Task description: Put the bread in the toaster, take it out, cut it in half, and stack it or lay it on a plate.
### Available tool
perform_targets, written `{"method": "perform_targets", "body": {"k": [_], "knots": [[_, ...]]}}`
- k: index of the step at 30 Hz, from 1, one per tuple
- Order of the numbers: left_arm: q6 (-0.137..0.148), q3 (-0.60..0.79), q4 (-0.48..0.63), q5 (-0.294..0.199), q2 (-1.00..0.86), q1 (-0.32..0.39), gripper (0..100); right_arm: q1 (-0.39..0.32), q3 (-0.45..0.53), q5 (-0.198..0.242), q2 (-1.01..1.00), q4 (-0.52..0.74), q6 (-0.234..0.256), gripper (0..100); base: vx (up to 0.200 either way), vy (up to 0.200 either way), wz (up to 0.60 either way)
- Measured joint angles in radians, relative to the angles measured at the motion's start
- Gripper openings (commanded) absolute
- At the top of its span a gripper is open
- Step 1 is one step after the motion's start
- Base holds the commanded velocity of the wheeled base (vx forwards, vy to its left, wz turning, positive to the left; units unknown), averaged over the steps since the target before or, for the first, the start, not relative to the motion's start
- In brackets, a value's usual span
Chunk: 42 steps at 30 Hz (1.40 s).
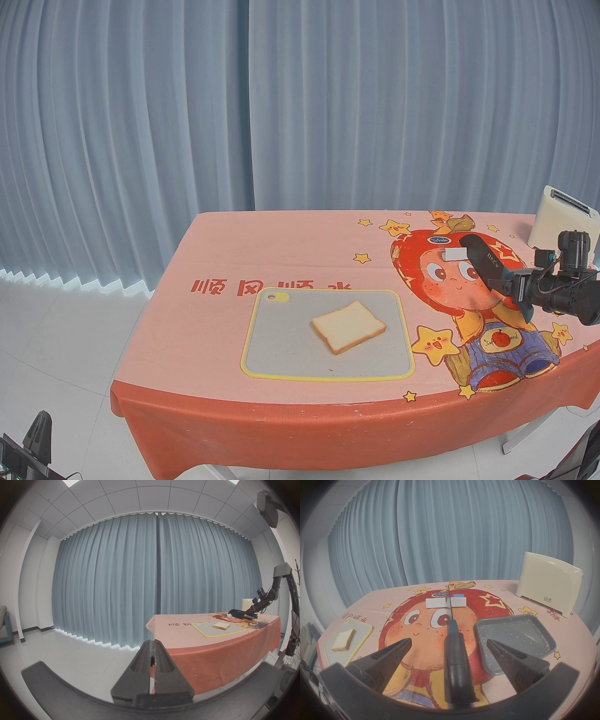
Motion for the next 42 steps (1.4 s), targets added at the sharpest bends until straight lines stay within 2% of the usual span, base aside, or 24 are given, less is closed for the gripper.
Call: {"method": "perform_targets", "body": {"k": [8,21,22,27,42], "knots": [[0.0,0.0,0.0,0.0,0.0,0.0,0,-0.022,0.003,0.001,0.005,0.0,-0.027,100,0.0,0.0,0.0],[0.0,0.0,0.0,0.0,0.0,0.0,0,-0.016,-0.002,0.001,0.024,-0.016,-0.026,100,0.0,0.0,0.0],[0.0,0.0,0.0,0.0,0.0,0.0,0,-0.016,0.0,0.001,0.027,-0.023,-0.026,0,0.0,0.0,0.0],[0.0,0.0,0.0,0.0,0.0,0.0,0,-0.019,0.006,0.001,0.046,-0.076,-0.024,0,0.0,0.0,0.0],[0.0,0.0,0.0,0.0,0.0,0.0,0,-0.016,0.014,0.001,0.05,-0.082,-0.026,0,0.0,0.0,0.0]]}}
